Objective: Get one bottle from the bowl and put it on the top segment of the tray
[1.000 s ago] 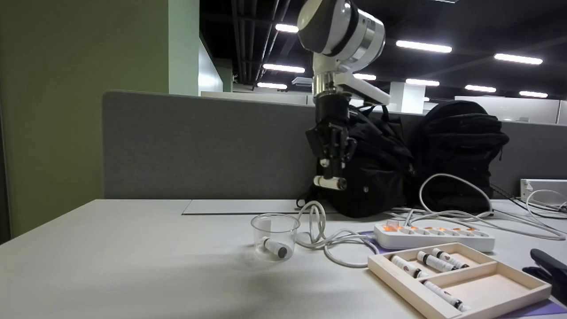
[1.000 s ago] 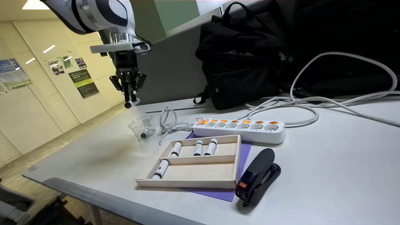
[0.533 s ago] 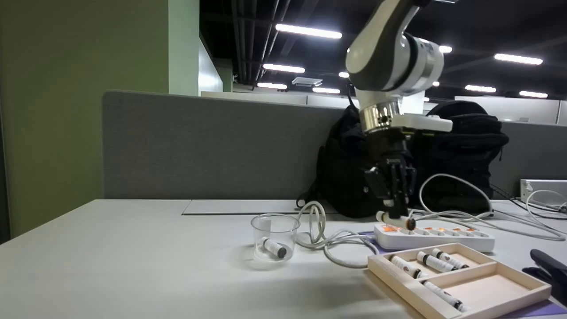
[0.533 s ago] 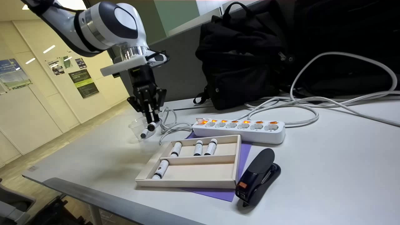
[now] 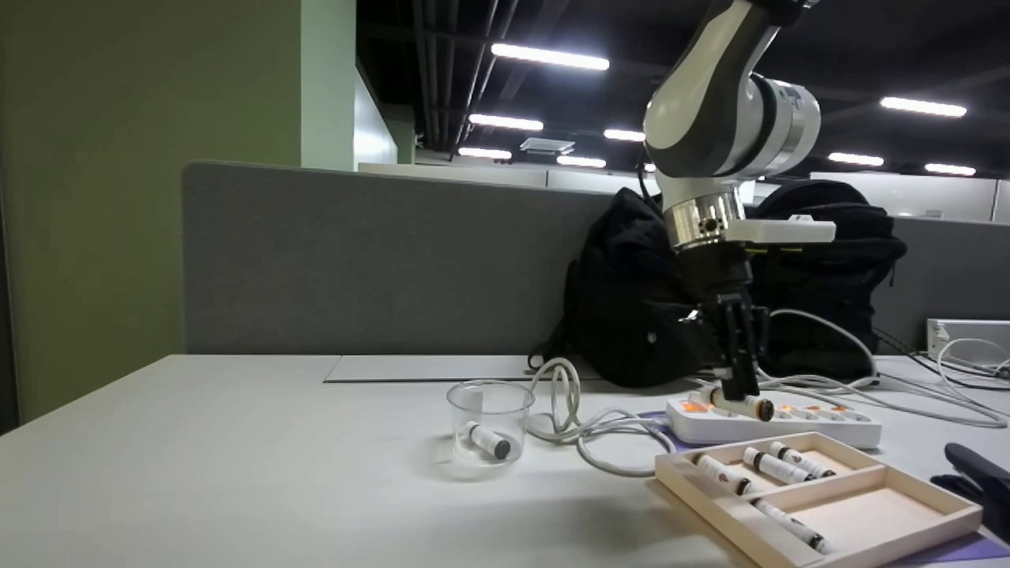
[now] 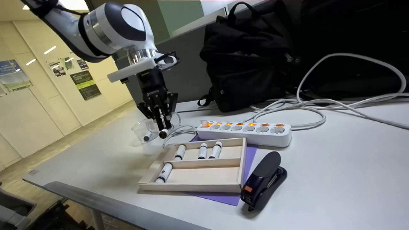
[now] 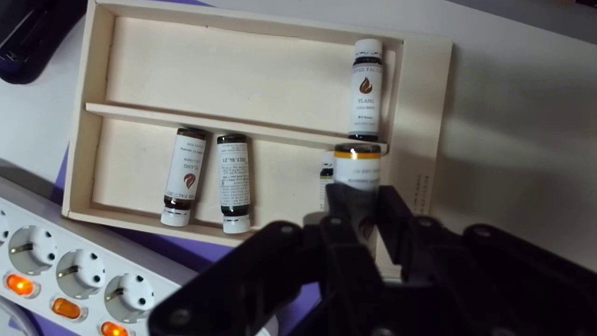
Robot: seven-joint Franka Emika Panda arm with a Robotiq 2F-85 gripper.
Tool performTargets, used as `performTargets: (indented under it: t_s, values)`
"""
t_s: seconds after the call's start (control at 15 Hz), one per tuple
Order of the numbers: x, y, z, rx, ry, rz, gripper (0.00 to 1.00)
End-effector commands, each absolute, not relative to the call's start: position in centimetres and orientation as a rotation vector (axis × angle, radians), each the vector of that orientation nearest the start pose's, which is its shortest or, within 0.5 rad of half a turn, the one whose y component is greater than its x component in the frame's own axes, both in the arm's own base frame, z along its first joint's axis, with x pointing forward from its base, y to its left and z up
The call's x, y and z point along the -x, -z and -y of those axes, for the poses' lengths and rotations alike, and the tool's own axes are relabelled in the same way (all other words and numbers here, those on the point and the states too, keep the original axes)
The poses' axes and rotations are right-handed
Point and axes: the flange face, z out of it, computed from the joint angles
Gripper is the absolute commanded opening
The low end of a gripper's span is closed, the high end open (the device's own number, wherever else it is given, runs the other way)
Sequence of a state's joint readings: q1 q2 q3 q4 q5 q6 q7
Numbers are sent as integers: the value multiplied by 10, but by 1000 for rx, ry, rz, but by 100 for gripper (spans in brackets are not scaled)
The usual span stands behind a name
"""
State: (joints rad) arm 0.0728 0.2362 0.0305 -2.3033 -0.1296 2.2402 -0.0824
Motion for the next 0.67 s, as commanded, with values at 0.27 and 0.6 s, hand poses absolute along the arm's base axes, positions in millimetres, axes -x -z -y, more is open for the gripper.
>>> performTargets:
  t_s: [0.27, 0.6]
  values:
    - [-493, -190, -29, 3207, -492, 438, 6]
    - [-494, -163, -7, 3213, -501, 364, 6]
